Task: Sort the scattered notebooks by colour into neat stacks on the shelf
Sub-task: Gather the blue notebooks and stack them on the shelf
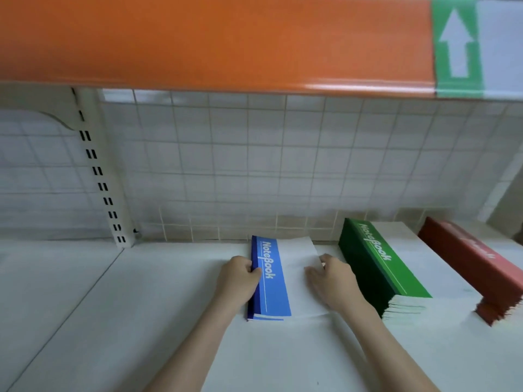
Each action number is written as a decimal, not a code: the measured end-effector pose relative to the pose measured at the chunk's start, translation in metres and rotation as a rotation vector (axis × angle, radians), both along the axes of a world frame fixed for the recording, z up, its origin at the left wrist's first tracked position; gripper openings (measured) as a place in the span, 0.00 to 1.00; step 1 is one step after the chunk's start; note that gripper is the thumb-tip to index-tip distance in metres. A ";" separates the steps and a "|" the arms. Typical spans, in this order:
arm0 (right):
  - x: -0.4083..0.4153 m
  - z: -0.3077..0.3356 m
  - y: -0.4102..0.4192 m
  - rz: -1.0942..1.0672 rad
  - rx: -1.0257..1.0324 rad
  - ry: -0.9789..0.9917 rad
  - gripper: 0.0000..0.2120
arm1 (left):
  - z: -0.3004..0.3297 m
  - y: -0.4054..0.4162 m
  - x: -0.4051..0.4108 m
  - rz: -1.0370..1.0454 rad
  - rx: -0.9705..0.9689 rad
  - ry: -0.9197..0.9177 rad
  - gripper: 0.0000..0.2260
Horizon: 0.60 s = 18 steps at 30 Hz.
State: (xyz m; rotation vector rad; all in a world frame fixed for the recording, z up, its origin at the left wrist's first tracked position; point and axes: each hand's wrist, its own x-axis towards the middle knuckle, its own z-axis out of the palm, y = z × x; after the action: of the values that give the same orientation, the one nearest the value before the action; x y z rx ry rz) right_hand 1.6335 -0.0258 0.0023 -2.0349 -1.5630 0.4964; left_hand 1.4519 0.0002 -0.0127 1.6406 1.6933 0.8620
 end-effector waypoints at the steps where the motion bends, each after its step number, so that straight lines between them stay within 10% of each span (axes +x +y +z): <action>1: -0.001 -0.003 0.001 0.003 0.001 -0.019 0.14 | -0.002 0.001 0.000 0.015 0.013 0.033 0.18; 5: -0.002 -0.012 0.004 0.017 0.019 -0.089 0.15 | -0.006 0.002 0.000 0.018 0.024 0.092 0.07; 18: 0.008 -0.015 0.002 0.056 0.093 -0.105 0.12 | -0.015 0.005 0.001 0.061 0.104 0.205 0.15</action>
State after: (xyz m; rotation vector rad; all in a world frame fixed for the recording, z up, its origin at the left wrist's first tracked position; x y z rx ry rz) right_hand 1.6412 -0.0236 -0.0131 -1.9798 -1.6768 0.3358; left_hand 1.4525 0.0055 -0.0276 1.8079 1.8730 0.8473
